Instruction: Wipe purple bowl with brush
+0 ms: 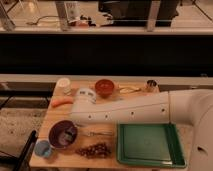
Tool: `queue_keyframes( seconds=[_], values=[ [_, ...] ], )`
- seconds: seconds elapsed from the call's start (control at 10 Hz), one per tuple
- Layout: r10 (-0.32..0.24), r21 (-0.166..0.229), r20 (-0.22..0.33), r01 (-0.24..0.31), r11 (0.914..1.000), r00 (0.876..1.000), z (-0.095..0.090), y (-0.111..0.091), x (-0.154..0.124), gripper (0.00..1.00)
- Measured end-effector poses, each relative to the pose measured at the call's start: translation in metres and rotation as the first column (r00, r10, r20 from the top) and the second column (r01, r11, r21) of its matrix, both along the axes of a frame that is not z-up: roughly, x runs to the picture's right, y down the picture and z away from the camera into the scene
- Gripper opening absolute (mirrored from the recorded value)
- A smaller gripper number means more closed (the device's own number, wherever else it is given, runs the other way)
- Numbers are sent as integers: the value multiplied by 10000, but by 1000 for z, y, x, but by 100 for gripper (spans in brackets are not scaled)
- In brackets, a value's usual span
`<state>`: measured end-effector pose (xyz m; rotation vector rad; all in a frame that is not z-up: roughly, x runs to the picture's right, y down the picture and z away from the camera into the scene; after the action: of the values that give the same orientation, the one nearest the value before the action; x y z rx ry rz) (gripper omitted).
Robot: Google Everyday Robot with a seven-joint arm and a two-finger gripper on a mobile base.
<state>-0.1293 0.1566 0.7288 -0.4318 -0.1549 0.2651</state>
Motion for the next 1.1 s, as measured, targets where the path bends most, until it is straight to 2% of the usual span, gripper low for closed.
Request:
queue_keyframes(
  seconds=[0.5,1.1],
  values=[
    [7,198,172,-11,9998,9999,11,-14,-7,0],
    [-110,200,1083,89,9998,9941,8,-21,-31,0]
  ],
)
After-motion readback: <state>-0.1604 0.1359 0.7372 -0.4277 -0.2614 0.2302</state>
